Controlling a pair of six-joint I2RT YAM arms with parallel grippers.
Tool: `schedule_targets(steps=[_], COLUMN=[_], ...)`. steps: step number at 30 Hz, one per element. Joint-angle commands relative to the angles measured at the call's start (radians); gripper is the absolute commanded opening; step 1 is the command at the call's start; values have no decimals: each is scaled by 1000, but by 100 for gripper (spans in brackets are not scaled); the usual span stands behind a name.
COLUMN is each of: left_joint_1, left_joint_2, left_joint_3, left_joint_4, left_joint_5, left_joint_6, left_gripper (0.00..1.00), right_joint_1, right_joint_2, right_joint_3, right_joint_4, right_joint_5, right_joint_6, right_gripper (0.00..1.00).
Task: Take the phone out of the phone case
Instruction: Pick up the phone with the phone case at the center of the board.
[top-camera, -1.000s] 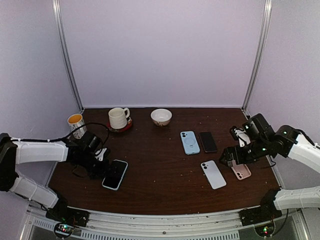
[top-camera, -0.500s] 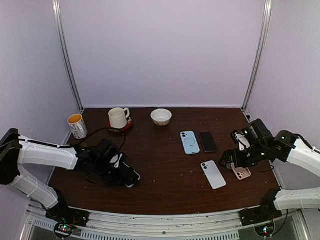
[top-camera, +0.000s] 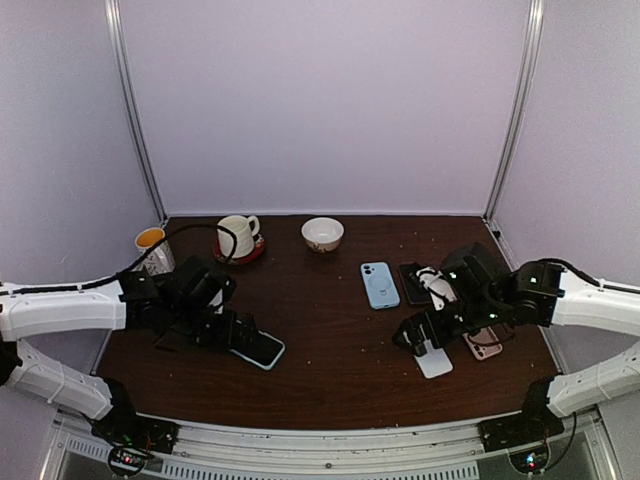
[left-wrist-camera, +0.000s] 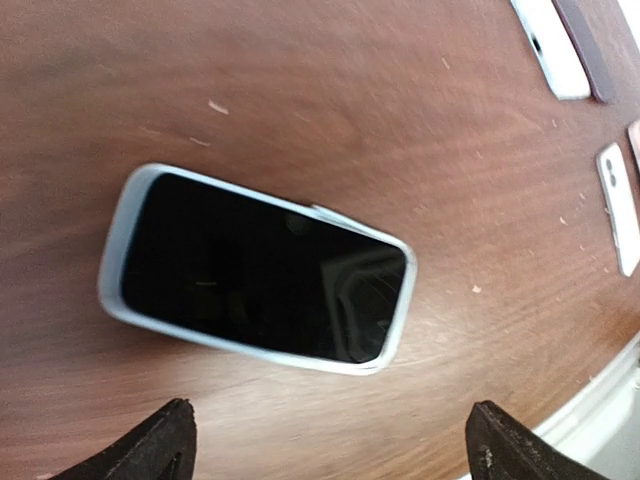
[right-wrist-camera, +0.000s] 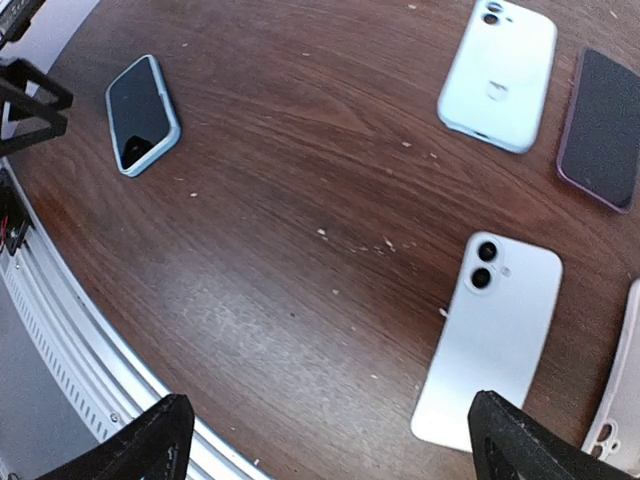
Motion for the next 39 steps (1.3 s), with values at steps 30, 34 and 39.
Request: schedule_targets(steps=[30, 34, 39], left_joint_1=[234, 235, 253], left_joint_2=[-318, -320, -295], left_joint_3=[-364, -395, -382], left_joint_4=[223, 310, 355], left_joint_5=[-168, -154, -125], left_joint_6=[139, 156, 170], left_gripper=[98, 98, 98], right_joint_1=[241, 243, 247], right_joint_2=[1214, 1272, 1339], right_joint_3=[1208, 1244, 1298], right_joint_4=[-195, -179, -164], right_joint_5=[31, 40, 37], right_joint_6=[-348, -349, -336], right_gripper=[100, 100, 100])
